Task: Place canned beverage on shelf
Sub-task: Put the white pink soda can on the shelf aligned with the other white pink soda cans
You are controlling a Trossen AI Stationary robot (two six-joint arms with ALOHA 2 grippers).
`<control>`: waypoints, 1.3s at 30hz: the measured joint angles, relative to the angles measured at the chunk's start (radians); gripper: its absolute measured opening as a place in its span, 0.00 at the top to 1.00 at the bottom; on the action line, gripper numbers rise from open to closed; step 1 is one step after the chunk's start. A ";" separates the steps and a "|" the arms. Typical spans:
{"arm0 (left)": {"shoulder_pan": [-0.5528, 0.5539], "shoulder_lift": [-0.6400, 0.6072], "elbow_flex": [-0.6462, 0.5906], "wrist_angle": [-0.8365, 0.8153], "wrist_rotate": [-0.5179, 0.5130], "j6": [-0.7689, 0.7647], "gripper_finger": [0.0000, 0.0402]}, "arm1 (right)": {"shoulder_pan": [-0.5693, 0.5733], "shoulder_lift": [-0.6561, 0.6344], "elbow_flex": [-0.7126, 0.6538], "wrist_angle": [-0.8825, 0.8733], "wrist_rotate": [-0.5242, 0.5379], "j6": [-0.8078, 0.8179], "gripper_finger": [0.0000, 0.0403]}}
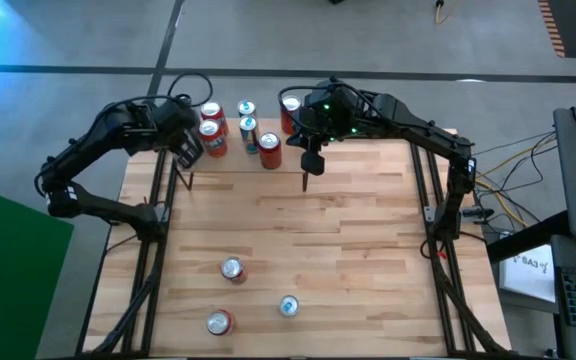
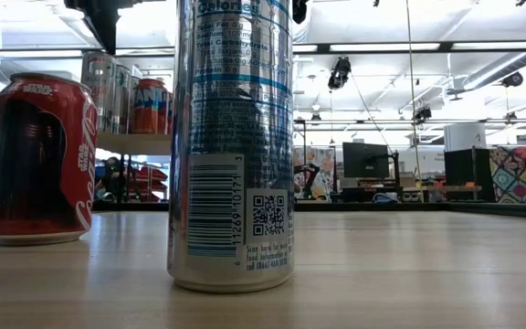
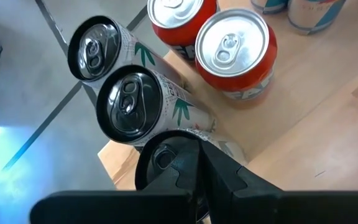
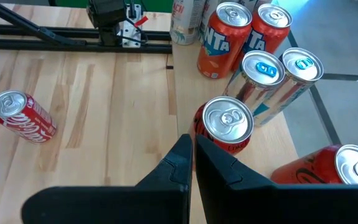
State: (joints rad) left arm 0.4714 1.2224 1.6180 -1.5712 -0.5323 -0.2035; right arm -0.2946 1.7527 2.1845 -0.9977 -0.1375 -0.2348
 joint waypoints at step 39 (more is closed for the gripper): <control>0.000 -0.054 -0.021 0.000 0.081 0.128 1.00 | 0.000 0.001 0.000 0.000 0.000 0.007 0.98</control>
State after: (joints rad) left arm 0.4713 1.1682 1.5967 -1.5715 -0.4515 -0.0757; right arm -0.2943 1.7535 2.1845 -0.9977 -0.1373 -0.2276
